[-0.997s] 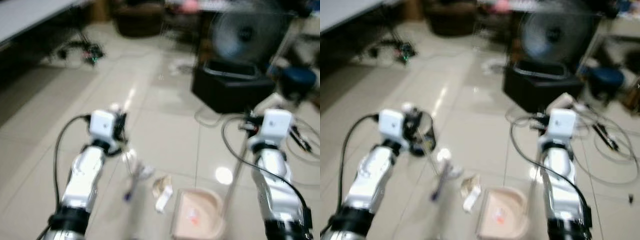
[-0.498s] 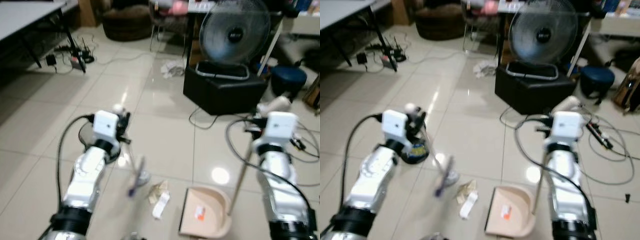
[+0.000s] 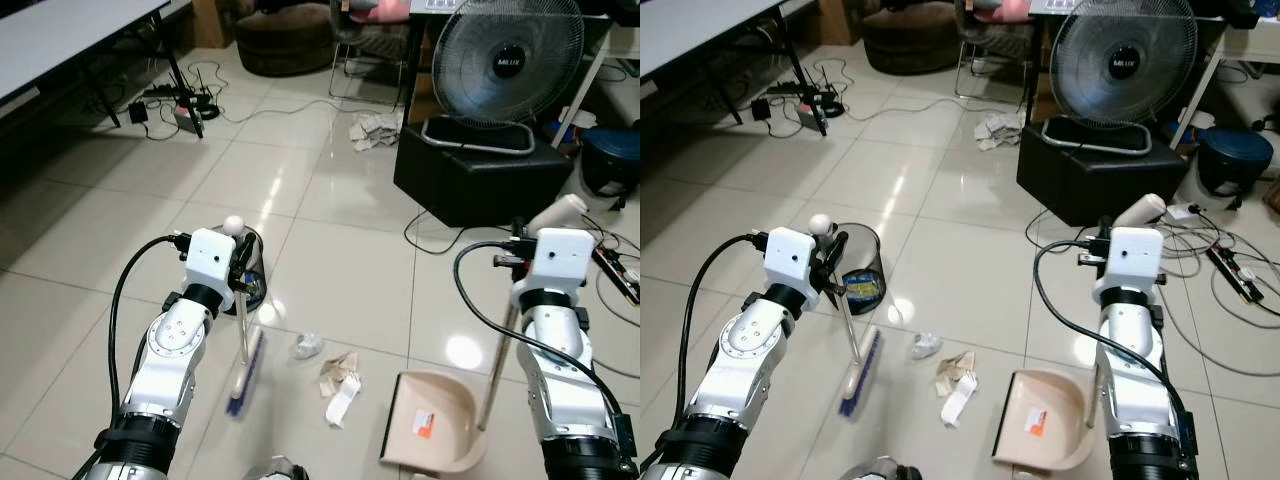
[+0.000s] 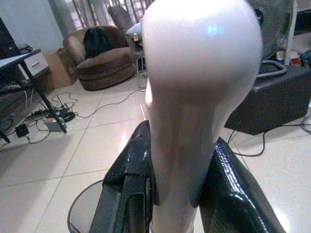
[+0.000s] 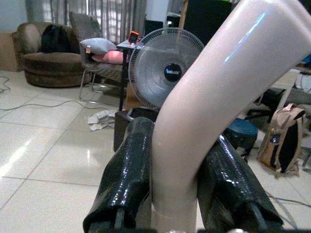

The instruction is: Sweep floor

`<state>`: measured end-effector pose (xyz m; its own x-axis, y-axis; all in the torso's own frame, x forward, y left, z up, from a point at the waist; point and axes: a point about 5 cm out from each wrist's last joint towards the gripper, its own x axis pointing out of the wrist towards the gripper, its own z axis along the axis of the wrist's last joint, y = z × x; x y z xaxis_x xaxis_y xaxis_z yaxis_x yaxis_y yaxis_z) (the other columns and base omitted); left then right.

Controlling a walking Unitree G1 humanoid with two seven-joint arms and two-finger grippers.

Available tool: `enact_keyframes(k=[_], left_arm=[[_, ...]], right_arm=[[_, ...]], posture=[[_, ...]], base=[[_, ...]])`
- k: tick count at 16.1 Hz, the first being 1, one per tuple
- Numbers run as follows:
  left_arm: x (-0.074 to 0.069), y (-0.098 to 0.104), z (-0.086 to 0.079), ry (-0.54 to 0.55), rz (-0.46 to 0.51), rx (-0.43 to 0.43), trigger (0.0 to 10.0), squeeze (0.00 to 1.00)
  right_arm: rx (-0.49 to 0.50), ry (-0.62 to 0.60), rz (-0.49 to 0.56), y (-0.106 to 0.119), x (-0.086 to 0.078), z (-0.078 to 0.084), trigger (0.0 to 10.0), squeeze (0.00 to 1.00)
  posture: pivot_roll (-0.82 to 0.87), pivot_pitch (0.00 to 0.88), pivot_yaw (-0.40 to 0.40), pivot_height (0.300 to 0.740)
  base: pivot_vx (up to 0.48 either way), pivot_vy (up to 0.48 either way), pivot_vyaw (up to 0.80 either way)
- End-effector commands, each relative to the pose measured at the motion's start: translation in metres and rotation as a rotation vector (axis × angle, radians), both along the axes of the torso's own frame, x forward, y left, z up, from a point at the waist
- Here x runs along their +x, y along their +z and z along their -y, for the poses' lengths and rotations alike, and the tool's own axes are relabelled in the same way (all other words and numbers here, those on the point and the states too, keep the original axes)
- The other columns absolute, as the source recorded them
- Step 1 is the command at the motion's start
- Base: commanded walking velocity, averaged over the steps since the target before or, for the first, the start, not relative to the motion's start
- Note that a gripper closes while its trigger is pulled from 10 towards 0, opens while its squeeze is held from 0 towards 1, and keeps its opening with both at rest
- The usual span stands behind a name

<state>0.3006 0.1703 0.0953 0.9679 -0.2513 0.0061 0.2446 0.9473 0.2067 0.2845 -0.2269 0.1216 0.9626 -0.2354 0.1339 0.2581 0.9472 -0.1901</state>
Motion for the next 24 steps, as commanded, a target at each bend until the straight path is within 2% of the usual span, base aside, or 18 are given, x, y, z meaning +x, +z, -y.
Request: enact_keyframes(k=[1, 4, 7, 9, 11, 13, 16, 19, 21, 24], left_arm=[[0.006, 0.008, 0.0, -0.006, 0.037, 0.026, 10.0, 0.0], [0.005, 0.003, 0.0, -0.016, 0.02, 0.048, 10.0, 0.0], [0.01, 0.005, 0.003, -0.034, 0.038, 0.062, 10.0, 0.0], [0.012, 0.004, 0.001, -0.019, 0.052, 0.079, 10.0, 0.0], [0.011, 0.004, 0.001, -0.001, 0.05, 0.041, 10.0, 0.0], [0.011, 0.006, 0.004, -0.019, 0.064, 0.042, 10.0, 0.0], [0.008, 0.001, 0.013, -0.05, 0.055, 0.035, 10.0, 0.0], [0.006, 0.003, 0.024, -0.055, 0.05, -0.055, 10.0, 0.0], [0.007, 0.006, 0.032, -0.08, 0.044, -0.107, 10.0, 0.0], [0.006, 0.015, 0.047, -0.148, 0.036, -0.214, 10.0, 0.0]], right_arm=[[-0.034, 0.022, 0.058, 0.012, 0.009, 0.001, 10.0, 0.0], [-0.034, 0.065, 0.061, 0.005, 0.014, 0.001, 10.0, 0.0], [-0.043, 0.104, 0.088, 0.003, 0.024, -0.008, 10.0, 0.0], [-0.055, 0.113, 0.12, 0.004, 0.034, -0.017, 10.0, 0.0], [-0.095, 0.122, 0.151, 0.004, 0.042, -0.027, 10.0, 0.0], [-0.145, 0.137, 0.191, 0.007, 0.046, -0.041, 10.0, 0.0], [-0.135, 0.144, 0.184, -0.001, 0.048, -0.057, 10.0, 0.0], [-0.097, 0.181, 0.207, -0.013, 0.039, -0.087, 10.0, 0.0], [-0.085, 0.179, 0.219, -0.014, 0.038, -0.094, 10.0, 0.0], [-0.06, 0.158, 0.234, -0.014, 0.038, -0.095, 10.0, 0.0]], posture=[[0.02, 0.12, 0.075, 0.74], [0.05, 0.193, 0.09, 0.74], [0.08, 0.253, 0.097, 0.74], [0.11, 0.283, 0.111, 0.74], [0.14, 0.295, 0.124, 0.74], [0.16, 0.319, 0.139, 0.74], [0.18, 0.34, 0.147, 0.74], [0.18, 0.32, 0.16, 0.74], [0.17, 0.327, 0.168, 0.74], [0.17, 0.318, 0.169, 0.74]], base=[[0.0, 0.0, 0.0], [0.0, 0.0, 0.0], [0.0, 0.0, 0.0], [0.0, 0.0, 0.0], [0.0, 0.0, 0.0], [0.0, 0.0, 0.0], [0.0, 0.0, 0.0], [0.0, 0.0, 0.0], [0.0, 0.0, 0.0], [0.0, 0.0, 0.0]])
